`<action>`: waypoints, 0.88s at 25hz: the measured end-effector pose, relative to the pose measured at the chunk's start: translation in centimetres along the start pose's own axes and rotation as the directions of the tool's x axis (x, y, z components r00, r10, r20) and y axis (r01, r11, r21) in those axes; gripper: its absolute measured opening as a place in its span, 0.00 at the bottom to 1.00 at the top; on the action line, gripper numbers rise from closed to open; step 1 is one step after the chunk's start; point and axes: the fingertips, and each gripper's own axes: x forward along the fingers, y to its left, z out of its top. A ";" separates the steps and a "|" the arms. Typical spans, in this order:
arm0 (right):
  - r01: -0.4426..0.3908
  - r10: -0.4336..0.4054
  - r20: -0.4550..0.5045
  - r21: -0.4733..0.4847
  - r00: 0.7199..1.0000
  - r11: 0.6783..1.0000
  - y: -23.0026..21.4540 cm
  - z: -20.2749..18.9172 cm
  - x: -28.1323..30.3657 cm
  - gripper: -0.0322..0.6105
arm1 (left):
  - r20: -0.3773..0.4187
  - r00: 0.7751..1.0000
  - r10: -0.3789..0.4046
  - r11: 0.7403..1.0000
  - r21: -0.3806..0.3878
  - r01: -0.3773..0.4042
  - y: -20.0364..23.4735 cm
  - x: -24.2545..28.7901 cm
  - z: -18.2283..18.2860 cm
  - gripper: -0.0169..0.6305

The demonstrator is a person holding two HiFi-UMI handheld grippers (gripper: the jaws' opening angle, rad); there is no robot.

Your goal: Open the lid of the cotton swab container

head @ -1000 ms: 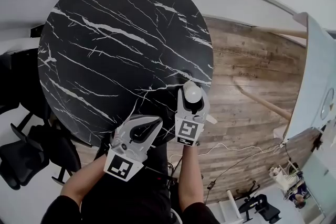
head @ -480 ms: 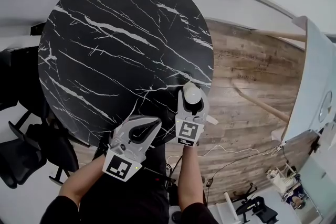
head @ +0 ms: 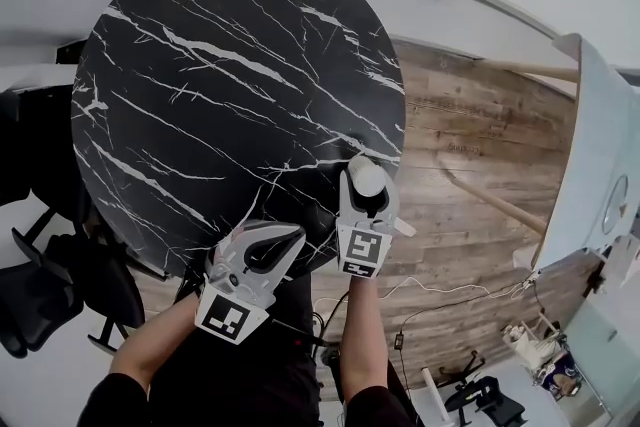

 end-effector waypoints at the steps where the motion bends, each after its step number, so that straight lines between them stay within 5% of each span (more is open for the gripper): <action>1: 0.000 0.000 -0.002 0.001 1.000 1.000 0.0 0.0 -0.1 0.45 | 0.002 1.000 0.001 1.000 0.001 -0.001 0.0 -0.1 0.0 0.03; 22: -0.053 0.056 0.063 -0.041 0.996 0.998 4.8 4.5 -7.4 0.44 | 0.046 0.999 -0.005 0.999 0.049 0.003 -0.8 -5.2 3.3 0.03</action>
